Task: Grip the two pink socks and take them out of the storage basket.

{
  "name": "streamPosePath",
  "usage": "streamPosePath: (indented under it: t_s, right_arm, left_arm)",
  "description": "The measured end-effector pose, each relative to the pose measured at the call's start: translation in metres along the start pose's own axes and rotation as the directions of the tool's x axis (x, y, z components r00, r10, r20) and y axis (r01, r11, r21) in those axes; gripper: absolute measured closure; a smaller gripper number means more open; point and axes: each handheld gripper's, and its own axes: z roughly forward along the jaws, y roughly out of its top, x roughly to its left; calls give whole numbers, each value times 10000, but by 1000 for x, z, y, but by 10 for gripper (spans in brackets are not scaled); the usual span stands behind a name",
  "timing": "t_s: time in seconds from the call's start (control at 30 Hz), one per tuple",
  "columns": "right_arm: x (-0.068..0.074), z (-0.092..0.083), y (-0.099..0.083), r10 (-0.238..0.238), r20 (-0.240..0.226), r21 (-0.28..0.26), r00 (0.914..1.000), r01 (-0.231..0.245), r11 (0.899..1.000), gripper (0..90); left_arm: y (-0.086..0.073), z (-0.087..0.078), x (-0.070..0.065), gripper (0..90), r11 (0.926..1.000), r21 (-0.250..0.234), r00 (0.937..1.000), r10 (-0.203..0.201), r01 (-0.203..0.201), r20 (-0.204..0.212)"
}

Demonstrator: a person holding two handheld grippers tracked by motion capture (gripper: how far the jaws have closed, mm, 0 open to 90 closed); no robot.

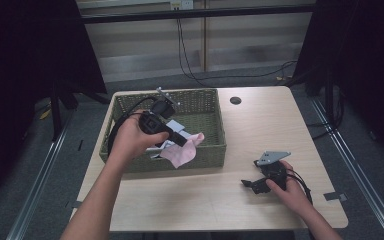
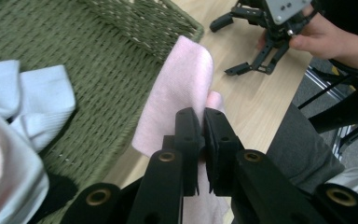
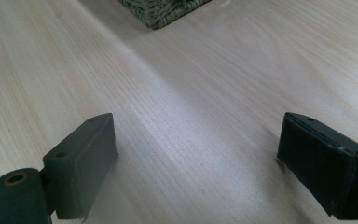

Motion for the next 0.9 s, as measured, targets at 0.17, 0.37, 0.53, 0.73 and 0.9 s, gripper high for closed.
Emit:
streamPosePath:
  t_s: [0.17,0.37,0.53,0.73,0.9]
  right_arm:
    - [0,0,0,9,-6,3,10000,-9,10000,106]
    - [0,0,0,5,-2,3,10000,-5,10000,106]
    - [0,0,0,25,-11,20,10000,-25,10000,106]
    - [0,0,0,41,-20,27,10000,-41,10000,106]
    - [0,0,0,41,-16,26,10000,-41,10000,106]
  left_arm:
    - [-1,8,-8,847,9997,13,9997,237,-237,74]
    - [-1,17,-15,846,9978,257,9978,600,-607,285]
    - [-3,26,-20,842,9971,406,9969,629,-649,474]
    - [-5,33,-23,831,9959,457,9947,748,-781,704]
    - [-6,37,-26,822,9938,465,9915,964,-1008,874]
